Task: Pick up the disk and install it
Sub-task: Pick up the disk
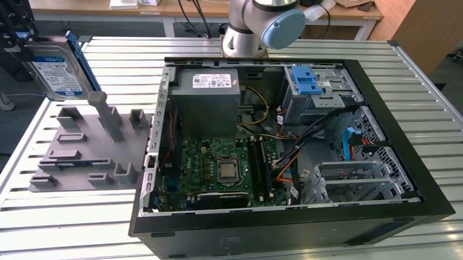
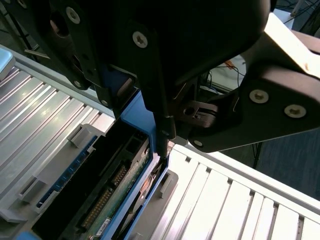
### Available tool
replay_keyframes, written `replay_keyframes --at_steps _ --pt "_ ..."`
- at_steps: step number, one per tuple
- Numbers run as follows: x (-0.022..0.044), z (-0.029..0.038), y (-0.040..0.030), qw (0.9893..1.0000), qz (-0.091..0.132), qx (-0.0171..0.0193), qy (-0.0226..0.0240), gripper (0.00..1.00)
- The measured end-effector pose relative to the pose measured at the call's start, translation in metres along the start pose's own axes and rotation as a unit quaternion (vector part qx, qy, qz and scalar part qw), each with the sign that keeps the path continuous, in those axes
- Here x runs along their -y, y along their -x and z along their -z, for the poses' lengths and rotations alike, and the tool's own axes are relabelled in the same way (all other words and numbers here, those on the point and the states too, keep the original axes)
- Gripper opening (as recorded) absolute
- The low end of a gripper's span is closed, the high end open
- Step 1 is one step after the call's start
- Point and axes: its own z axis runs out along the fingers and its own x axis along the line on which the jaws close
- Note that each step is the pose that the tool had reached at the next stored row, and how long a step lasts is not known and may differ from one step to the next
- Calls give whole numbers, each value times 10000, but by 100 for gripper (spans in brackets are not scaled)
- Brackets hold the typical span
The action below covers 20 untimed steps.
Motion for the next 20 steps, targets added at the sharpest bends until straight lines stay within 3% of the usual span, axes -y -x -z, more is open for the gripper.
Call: replay_keyframes --at_steps 20 --pt "2 38 1 10000 0 0 1 36"
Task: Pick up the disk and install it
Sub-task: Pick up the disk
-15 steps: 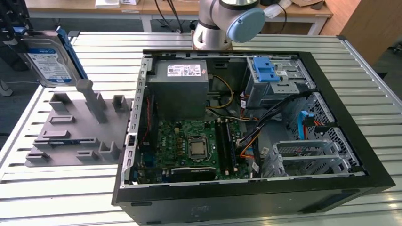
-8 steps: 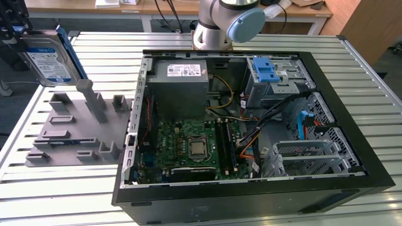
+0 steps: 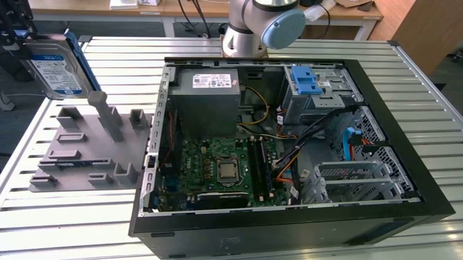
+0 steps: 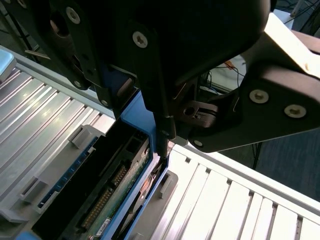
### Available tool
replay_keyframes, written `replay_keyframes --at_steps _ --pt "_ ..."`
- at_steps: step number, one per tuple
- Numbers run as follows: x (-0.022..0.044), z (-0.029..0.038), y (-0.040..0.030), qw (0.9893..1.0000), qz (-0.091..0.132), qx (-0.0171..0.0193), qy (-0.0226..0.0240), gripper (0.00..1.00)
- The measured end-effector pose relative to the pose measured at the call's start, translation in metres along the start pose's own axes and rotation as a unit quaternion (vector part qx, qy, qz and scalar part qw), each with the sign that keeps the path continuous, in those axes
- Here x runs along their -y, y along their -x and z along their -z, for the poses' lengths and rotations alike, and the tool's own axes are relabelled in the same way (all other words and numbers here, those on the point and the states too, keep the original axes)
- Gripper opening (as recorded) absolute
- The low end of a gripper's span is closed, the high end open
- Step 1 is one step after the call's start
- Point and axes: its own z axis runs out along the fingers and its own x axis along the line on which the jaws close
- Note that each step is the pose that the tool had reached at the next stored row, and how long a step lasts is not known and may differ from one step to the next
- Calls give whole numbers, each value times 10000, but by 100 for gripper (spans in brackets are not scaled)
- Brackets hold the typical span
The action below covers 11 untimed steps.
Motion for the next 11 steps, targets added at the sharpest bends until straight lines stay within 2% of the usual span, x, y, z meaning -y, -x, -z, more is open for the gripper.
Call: replay_keyframes --at_steps 3,8,11 --pt "4 14 1 10000 -1 0 1 36" --pt "4 119 3 10000 0 0 1 36" --pt "4 137 3 10000 53 -4 0 36"
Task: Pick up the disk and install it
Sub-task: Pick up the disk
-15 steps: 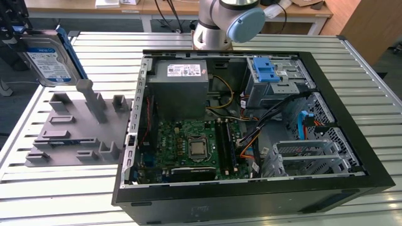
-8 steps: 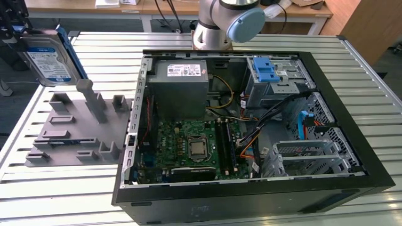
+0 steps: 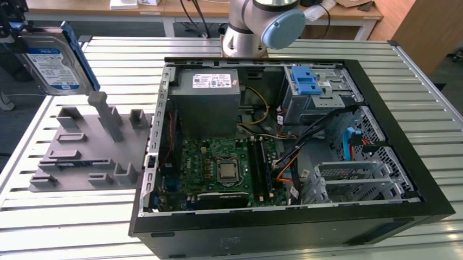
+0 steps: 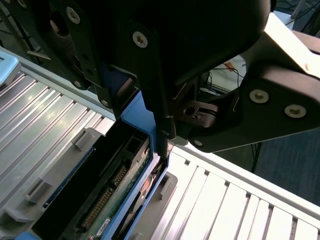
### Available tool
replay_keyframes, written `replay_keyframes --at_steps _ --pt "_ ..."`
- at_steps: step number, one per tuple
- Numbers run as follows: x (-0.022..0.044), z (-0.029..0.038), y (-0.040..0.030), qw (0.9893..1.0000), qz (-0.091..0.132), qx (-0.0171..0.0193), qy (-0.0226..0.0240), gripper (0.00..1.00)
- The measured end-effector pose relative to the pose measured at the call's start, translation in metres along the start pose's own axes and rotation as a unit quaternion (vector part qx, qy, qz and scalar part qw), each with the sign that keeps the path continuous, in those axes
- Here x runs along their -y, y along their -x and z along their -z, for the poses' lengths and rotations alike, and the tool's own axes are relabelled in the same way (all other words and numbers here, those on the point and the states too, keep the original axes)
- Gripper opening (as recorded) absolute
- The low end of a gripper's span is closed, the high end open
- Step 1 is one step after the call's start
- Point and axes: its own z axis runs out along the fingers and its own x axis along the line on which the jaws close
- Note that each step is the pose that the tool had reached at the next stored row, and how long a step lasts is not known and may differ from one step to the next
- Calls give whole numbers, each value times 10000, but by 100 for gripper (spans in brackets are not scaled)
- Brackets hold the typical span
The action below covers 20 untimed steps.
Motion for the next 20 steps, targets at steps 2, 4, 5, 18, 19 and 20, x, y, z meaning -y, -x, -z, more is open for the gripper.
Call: replay_keyframes --at_steps 2,4,5,18,19,20 --pt "0 1 -1 9999 107 -15 3 36" --pt "0 2 0 9999 114 -16 5 36" --pt "0 2 0 9999 115 -16 4 36" --pt "-1 60 2 9999 115 -16 5 36" --pt "-1 69 2 9999 115 -16 4 36" --pt "-1 79 2 9999 116 -16 4 36"
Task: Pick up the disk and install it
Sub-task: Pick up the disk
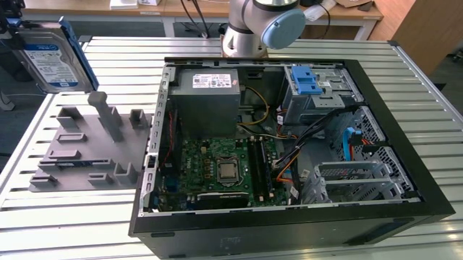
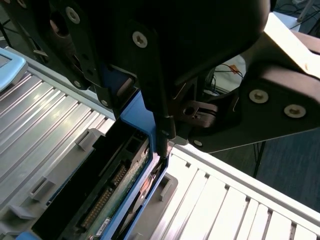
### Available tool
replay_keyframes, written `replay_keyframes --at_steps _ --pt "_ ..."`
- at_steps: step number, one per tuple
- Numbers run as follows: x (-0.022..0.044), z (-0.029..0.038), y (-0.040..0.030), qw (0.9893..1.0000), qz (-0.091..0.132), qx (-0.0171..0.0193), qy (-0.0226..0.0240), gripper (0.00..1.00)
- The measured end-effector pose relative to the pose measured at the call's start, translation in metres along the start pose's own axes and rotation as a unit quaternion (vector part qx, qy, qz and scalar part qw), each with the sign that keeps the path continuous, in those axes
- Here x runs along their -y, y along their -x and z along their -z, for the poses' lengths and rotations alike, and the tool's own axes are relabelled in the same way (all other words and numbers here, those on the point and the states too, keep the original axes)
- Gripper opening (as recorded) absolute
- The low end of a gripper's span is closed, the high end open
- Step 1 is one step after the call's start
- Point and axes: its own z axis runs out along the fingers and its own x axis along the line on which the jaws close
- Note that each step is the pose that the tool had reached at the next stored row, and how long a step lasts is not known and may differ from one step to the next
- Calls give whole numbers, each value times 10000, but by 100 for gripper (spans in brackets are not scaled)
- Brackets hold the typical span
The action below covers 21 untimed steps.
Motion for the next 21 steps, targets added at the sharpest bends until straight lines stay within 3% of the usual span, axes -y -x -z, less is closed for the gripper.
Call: replay_keyframes --at_steps 21 --pt "-2 199 4 10000 0 0 0 36"
